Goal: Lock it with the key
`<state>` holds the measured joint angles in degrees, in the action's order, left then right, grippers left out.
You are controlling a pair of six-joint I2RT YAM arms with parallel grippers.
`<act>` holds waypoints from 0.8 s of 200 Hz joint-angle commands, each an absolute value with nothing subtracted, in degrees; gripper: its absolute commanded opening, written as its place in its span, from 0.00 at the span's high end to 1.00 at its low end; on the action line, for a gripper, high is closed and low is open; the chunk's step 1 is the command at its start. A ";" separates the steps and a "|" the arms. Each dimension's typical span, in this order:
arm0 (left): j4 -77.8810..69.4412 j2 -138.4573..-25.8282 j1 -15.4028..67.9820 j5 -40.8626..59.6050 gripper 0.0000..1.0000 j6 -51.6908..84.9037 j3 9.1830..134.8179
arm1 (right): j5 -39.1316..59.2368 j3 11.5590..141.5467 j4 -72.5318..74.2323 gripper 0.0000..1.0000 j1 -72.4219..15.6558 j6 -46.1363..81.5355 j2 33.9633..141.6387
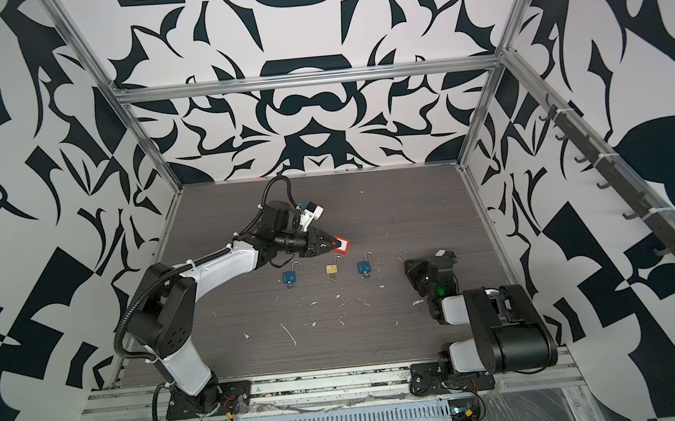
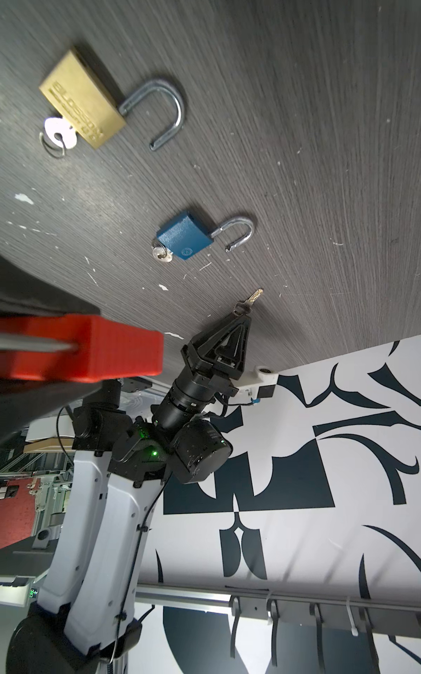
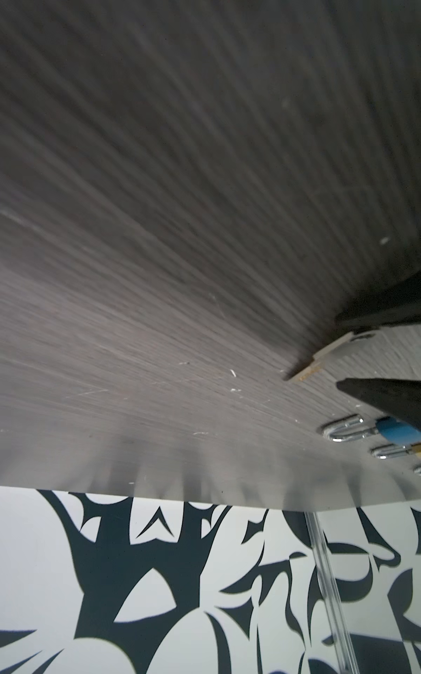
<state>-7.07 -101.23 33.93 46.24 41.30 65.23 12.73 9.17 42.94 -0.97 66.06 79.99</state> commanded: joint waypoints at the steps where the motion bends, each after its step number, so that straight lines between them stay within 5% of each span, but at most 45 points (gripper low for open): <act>1: -8.24 -100.66 34.32 47.46 1.00 40.54 65.56 | 12.15 8.90 43.07 0.68 -1.17 65.58 79.63; 34: -5.84 -100.29 34.30 47.12 1.00 38.83 66.19 | 11.99 10.88 29.36 0.59 -1.24 64.45 70.48; 73: -4.57 -100.31 34.80 48.60 1.00 37.88 67.10 | 10.09 17.29 2.80 0.53 -2.71 55.84 47.20; 110: -9.06 -100.48 35.59 55.29 1.00 40.03 67.63 | 41.36 15.78 33.91 0.36 -3.15 63.89 50.26; 160: -16.78 -99.65 36.04 60.06 1.00 45.18 66.46 | 48.98 16.76 58.86 0.38 -6.69 76.18 61.90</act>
